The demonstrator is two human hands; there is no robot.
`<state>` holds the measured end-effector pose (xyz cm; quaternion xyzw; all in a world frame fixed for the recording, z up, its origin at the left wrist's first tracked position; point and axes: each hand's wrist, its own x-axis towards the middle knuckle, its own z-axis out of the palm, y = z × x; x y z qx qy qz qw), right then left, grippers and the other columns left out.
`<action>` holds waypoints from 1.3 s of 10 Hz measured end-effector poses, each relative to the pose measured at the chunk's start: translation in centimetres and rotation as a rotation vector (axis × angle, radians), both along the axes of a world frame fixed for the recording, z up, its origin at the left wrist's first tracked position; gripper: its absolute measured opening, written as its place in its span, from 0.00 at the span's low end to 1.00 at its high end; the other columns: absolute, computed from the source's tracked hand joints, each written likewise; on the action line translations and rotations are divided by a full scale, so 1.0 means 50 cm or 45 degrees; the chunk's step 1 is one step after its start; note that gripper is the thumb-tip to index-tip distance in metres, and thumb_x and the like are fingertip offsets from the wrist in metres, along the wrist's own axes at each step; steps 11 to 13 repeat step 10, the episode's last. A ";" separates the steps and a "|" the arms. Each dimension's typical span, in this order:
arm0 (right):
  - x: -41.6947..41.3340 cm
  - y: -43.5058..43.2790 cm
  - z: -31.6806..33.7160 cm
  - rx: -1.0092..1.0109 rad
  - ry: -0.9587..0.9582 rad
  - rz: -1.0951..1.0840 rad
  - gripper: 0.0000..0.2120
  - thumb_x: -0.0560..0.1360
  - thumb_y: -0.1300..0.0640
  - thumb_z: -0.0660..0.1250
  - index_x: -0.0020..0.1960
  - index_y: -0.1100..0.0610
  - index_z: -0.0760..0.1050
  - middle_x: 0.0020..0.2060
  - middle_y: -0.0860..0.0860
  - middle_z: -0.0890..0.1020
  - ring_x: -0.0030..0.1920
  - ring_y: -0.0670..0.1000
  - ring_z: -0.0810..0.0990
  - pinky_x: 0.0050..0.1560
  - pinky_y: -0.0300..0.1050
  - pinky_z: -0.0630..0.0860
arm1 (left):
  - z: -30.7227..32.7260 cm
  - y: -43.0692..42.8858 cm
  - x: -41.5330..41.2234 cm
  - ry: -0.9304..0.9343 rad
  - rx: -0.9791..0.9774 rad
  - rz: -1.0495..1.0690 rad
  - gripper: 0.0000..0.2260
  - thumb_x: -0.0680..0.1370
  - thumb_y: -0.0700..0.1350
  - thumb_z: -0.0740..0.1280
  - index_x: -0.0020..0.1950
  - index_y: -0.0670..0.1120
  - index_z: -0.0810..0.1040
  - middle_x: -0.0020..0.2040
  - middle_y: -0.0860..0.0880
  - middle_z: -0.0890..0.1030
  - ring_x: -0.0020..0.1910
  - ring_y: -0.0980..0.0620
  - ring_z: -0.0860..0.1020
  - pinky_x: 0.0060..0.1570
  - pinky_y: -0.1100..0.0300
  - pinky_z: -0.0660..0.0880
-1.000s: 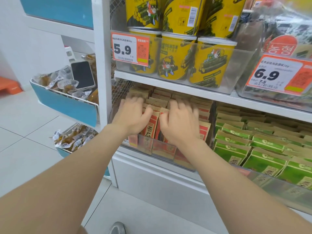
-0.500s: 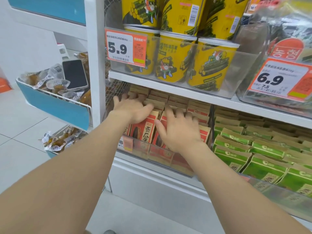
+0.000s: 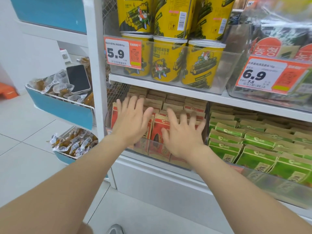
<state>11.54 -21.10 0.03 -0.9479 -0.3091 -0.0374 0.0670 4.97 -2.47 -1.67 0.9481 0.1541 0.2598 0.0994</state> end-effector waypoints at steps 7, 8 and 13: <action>0.062 0.010 -0.010 -0.035 -0.202 0.034 0.30 0.85 0.50 0.58 0.84 0.50 0.52 0.78 0.61 0.65 0.77 0.69 0.65 0.78 0.73 0.59 | -0.014 0.005 0.066 0.368 -0.059 -0.045 0.26 0.88 0.63 0.46 0.86 0.64 0.47 0.88 0.54 0.45 0.86 0.38 0.37 0.77 0.24 0.32; 0.044 -0.002 0.001 -0.019 -0.285 0.041 0.28 0.83 0.55 0.64 0.80 0.52 0.60 0.74 0.62 0.69 0.72 0.68 0.70 0.71 0.67 0.68 | 0.000 0.007 0.031 0.155 -0.046 -0.108 0.24 0.87 0.52 0.63 0.83 0.53 0.63 0.84 0.45 0.61 0.84 0.39 0.52 0.81 0.29 0.45; 0.016 0.000 0.016 0.216 -0.488 0.280 0.18 0.75 0.61 0.69 0.64 0.57 0.80 0.59 0.58 0.77 0.58 0.63 0.75 0.56 0.59 0.74 | 0.024 -0.001 -0.011 -0.250 -0.104 -0.067 0.13 0.77 0.48 0.78 0.57 0.54 0.78 0.59 0.52 0.70 0.59 0.51 0.62 0.60 0.55 0.63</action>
